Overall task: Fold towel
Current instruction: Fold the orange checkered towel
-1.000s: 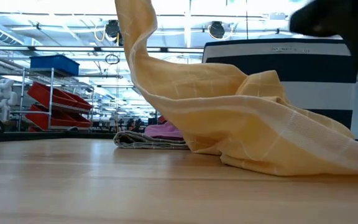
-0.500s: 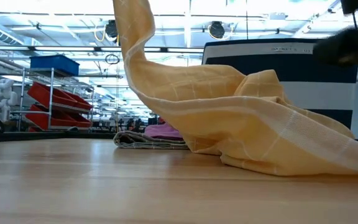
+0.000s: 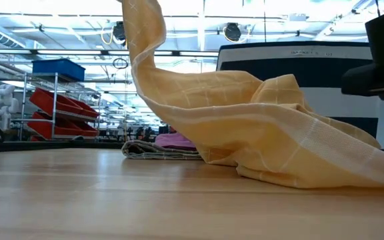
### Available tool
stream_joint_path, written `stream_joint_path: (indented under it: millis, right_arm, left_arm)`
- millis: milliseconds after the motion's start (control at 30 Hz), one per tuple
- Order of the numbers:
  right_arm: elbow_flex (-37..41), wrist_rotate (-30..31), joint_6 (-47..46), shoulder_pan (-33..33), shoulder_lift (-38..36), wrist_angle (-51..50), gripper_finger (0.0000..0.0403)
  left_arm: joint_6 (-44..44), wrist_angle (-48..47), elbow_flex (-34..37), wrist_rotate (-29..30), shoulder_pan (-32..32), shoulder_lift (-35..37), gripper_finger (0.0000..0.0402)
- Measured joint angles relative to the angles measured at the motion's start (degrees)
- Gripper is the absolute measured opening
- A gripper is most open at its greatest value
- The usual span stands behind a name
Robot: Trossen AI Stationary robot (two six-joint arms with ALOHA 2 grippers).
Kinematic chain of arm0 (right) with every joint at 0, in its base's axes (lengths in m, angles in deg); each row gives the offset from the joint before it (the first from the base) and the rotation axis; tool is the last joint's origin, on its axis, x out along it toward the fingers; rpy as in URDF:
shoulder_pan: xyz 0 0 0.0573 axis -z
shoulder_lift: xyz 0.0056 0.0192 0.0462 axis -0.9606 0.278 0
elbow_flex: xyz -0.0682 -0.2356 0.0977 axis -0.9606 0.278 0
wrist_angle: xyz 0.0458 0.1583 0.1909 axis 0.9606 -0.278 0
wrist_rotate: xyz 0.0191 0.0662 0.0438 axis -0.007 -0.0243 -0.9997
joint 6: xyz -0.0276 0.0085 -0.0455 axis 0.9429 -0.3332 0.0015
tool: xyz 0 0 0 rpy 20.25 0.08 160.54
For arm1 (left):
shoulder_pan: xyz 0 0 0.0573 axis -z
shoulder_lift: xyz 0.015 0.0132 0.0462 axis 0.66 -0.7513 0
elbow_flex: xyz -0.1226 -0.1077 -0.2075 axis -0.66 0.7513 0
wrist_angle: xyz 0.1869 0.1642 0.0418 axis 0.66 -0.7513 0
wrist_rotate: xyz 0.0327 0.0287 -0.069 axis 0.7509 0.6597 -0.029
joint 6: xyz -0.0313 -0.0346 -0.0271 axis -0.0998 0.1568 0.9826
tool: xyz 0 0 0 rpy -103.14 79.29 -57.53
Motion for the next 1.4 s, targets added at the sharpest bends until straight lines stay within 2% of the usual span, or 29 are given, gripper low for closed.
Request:
stream_joint_path:
  millis: [167,267,567,900,1100,1233,1400]
  right_arm:
    - [0.31,-0.56,3.21,1.15,-0.07,0.62,0.0167]
    - [0.33,-1.17,5.62,2.39,-0.07,1.39,0.0145]
    - [0.38,0.05,11.11,5.48,0.02,2.63,0.0011]
    - [0.51,1.95,9.39,5.73,-1.13,1.01,0.0001]
    - [0.55,8.33,6.84,5.23,-9.25,-2.31,0.0001]
    - [0.53,14.60,6.47,4.68,-17.79,-2.72,0.0000]
    - [0.46,23.76,6.73,4.29,-30.06,-3.79,0.0000]
  left_arm:
    - [0.09,0.00,0.00,-2.25,-1.28,-0.02,0.0000]
    - [0.09,0.00,-0.01,-2.92,-1.47,-0.02,0.0000]
    - [0.24,0.00,0.00,-3.97,-1.47,-0.04,0.0000]
    - [-1.23,-0.04,0.00,-3.32,-1.46,-0.04,0.0000]
    - [-3.17,0.10,0.00,0.51,-1.46,0.21,0.0000]
    - [-5.15,0.49,0.00,3.69,-1.41,1.00,0.0000]
    - [-8.77,3.23,0.00,10.40,-1.41,4.00,0.0000]
